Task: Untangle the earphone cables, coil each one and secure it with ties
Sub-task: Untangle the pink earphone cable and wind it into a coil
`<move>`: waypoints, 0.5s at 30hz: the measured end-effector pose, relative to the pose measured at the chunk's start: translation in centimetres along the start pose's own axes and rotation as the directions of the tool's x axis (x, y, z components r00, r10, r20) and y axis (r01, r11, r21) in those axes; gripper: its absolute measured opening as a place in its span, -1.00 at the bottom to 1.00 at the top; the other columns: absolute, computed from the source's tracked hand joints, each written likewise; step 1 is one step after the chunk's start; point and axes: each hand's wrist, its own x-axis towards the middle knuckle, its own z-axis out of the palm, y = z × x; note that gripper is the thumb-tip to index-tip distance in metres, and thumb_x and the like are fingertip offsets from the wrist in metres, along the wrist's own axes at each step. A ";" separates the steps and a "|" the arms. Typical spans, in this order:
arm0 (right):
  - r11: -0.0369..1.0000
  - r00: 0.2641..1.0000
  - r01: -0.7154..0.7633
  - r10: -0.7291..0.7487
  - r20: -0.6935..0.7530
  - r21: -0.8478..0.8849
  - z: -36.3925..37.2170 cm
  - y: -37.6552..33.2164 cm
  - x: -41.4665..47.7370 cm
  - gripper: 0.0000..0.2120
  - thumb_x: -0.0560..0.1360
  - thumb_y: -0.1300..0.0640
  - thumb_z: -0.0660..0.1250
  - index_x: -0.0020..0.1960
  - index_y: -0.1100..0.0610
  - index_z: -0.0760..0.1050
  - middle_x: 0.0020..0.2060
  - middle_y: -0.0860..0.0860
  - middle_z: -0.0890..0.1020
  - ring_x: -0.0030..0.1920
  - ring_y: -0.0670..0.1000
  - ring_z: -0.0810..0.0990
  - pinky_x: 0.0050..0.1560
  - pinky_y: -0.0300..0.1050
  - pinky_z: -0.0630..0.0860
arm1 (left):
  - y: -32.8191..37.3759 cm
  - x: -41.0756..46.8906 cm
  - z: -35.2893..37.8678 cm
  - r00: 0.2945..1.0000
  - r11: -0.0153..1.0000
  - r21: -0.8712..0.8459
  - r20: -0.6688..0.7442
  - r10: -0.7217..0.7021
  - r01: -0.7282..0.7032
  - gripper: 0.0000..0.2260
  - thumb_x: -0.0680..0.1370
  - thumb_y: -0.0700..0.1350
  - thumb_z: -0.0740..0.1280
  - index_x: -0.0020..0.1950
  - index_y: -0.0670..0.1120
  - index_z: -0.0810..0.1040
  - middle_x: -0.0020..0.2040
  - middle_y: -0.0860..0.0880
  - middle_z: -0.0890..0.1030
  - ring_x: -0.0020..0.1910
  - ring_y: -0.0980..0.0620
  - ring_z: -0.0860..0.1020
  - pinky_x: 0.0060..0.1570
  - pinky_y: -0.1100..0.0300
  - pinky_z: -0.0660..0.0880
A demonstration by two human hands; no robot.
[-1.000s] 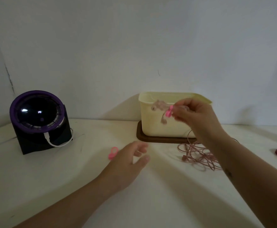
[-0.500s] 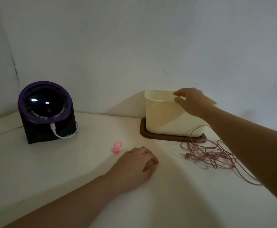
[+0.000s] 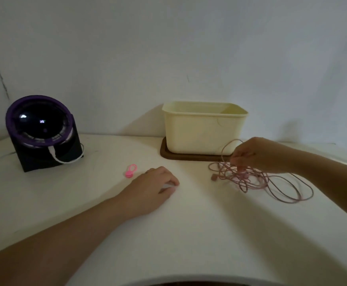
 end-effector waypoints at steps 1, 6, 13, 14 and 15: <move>0.997 1.000 0.014 -0.014 0.003 0.073 -0.2 -0.3 -0.3 -0.84 0.52 0.07 0.33 -0.16 0.09 0.63 -0.37 -0.09 0.65 -0.30 -0.11 0.61 -0.27 -0.39 0.43 | 0.3 0.2 0.0 1.000 1.000 -0.019 0.002 -0.005 0.005 -0.78 0.59 -0.04 0.22 0.21 0.06 0.50 0.15 0.14 0.47 0.17 0.17 0.42 0.22 0.15 0.37; 0.950 0.991 0.134 -0.128 -0.039 0.281 -2.3 -3.3 -1.3 -0.82 0.55 0.05 0.27 -0.15 0.01 0.62 -0.46 -0.05 0.55 -0.43 -0.07 0.47 -0.26 -0.13 0.41 | 5.5 2.2 -0.9 1.000 0.931 -0.365 0.006 -0.017 0.018 -0.53 0.51 0.07 0.34 0.39 0.12 0.31 0.23 0.20 0.44 0.22 0.27 0.40 0.14 0.34 0.34; 0.884 0.940 0.284 -0.181 -0.289 0.371 -4.6 -5.3 -1.8 -0.83 0.56 0.08 0.27 -0.09 0.09 0.62 -0.41 -0.10 0.57 -0.43 -0.24 0.49 -0.36 -0.41 0.42 | 10.4 5.0 -3.4 0.964 0.652 -0.756 -0.205 -0.167 -0.047 -0.79 0.63 -0.15 0.16 -0.03 0.03 0.58 -0.10 0.07 0.63 -0.10 0.11 0.60 -0.13 0.19 0.57; 0.892 0.931 0.284 -0.169 -0.324 0.351 -5.1 -5.0 -1.8 -0.84 0.56 0.08 0.27 -0.09 0.07 0.61 -0.39 -0.08 0.58 -0.43 -0.24 0.49 -0.36 -0.41 0.43 | 10.2 5.1 -4.3 0.961 0.648 -0.759 -0.218 -0.170 -0.058 -0.79 0.64 -0.15 0.14 0.00 0.02 0.57 -0.12 0.05 0.62 -0.16 0.09 0.60 -0.30 0.18 0.57; 0.902 0.931 0.263 -0.144 -0.336 0.342 -5.0 -4.6 -1.6 -0.85 0.55 0.06 0.29 -0.11 0.06 0.61 -0.39 -0.08 0.57 -0.42 -0.24 0.49 -0.36 -0.40 0.44 | 9.6 4.9 -4.9 0.960 0.647 -0.760 -0.222 -0.170 -0.062 -0.79 0.64 -0.14 0.14 0.03 0.02 0.57 -0.16 0.03 0.60 -0.23 0.09 0.58 -0.44 0.19 0.52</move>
